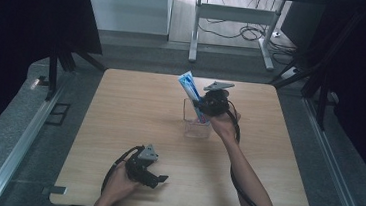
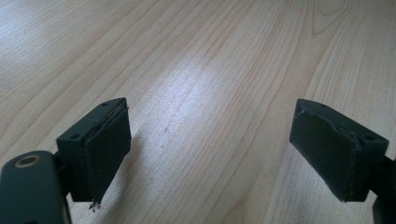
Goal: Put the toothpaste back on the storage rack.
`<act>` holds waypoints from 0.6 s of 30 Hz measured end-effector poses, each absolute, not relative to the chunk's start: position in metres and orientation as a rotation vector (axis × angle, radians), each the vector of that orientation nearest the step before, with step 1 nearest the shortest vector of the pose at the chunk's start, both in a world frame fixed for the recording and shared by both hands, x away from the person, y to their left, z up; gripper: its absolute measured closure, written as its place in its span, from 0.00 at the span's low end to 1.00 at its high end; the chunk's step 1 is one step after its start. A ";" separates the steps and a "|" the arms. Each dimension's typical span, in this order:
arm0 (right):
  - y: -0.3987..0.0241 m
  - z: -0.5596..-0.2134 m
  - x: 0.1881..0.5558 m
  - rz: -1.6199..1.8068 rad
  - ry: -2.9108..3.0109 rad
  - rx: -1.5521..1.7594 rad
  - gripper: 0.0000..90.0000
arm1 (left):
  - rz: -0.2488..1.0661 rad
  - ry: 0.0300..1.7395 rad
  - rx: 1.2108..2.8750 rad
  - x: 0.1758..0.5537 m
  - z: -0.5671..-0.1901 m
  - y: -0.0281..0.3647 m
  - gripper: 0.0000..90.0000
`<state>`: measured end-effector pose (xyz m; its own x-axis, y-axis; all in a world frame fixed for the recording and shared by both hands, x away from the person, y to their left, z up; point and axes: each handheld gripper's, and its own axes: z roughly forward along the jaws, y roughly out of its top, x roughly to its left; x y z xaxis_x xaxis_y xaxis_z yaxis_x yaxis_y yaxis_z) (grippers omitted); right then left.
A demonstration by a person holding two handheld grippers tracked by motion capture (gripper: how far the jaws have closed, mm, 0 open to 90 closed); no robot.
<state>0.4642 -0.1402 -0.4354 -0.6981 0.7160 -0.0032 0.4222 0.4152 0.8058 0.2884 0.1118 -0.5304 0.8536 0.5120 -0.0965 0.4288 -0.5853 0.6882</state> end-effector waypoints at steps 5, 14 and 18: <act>-0.140 -0.437 0.463 1.160 2.346 0.957 0.80 | 0.143 0.677 2.285 0.288 -0.531 0.111 0.14; -0.144 -0.444 0.461 1.162 2.365 0.971 0.80 | 0.142 0.682 2.285 0.288 -0.533 0.110 0.14; -0.144 -0.446 0.460 1.158 2.378 0.978 0.80 | 0.146 0.681 2.283 0.289 -0.533 0.111 0.14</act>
<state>0.4597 -0.1442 -0.4459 -0.7143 0.6998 0.0109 0.4399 0.4367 0.7847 0.2887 0.1107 -0.5326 0.8528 0.5136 -0.0946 0.4299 -0.5876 0.6855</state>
